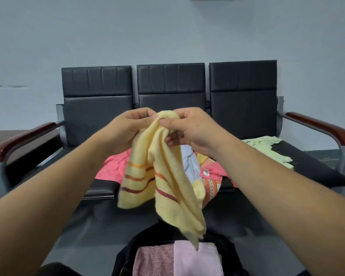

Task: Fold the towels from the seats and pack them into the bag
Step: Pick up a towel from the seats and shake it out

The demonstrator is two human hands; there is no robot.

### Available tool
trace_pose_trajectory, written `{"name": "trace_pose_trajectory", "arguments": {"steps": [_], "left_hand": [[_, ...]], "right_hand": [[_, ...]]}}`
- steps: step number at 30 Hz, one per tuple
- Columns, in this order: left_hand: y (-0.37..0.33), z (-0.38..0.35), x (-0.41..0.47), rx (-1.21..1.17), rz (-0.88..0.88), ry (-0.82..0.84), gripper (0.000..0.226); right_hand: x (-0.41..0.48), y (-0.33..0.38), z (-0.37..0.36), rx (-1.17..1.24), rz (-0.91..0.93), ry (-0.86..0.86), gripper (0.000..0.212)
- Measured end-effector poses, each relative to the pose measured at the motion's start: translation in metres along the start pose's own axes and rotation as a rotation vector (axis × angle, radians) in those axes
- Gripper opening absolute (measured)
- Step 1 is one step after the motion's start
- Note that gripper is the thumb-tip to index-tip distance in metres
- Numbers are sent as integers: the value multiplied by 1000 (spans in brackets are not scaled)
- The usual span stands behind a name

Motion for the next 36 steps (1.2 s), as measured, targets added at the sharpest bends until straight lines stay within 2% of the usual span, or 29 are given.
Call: {"name": "trace_pose_trajectory", "arguments": {"steps": [2, 4, 6, 8, 10, 12, 14, 17, 18, 21, 23, 26, 28, 31, 33, 36], "left_hand": [[3, 2, -7, 113, 127, 110, 43], [16, 4, -14, 356, 253, 195, 32], [28, 6, -17, 434, 281, 151, 27], [33, 7, -17, 327, 247, 53, 23], [30, 3, -12, 284, 211, 9, 18], [21, -7, -6, 349, 196, 48, 12], [14, -20, 0, 475, 178, 121, 12], [10, -28, 6, 568, 169, 156, 17], [11, -27, 7, 541, 183, 157, 18], [20, -22, 3, 509, 254, 249, 17], [28, -18, 1, 575, 273, 261, 17], [33, -10, 4, 538, 233, 144, 17], [32, -7, 7, 348, 217, 71, 21], [27, -12, 12, 166, 208, 28, 30], [20, -20, 14, 229, 200, 79, 27], [14, -30, 14, 342, 225, 164, 24]], "right_hand": [[4, -4, 13, 11, -10, -89, 26], [7, -14, 30, 20, -35, -163, 23], [3, -26, 46, -161, -94, -180, 15], [-3, -37, 61, -500, -207, -92, 20], [-10, -49, 64, -666, -335, 73, 26], [-15, -54, 51, -536, -398, 193, 22], [-16, -53, 34, -336, -390, 263, 27], [-10, -51, 25, -349, -304, 308, 18], [-6, -49, 27, -369, -276, 304, 24], [3, -43, 47, -280, -184, 162, 38], [8, -40, 60, -216, -136, 30, 35], [10, -42, 72, -300, -132, -82, 21], [9, -46, 74, -345, -148, -98, 26], [5, -50, 71, -196, -155, -16, 35], [1, -49, 57, -121, -213, 103, 33], [-3, -43, 40, -231, -225, 207, 14]]}}
Point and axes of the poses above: each hand's wrist, its own x-axis towards the middle knuckle, its own z-axis out of the back of the hand, y = z × x, the point moved 4 cm from there along x, towards the middle knuckle, and after that the axes turned 11 degrees about x, right-handed, at the moved point
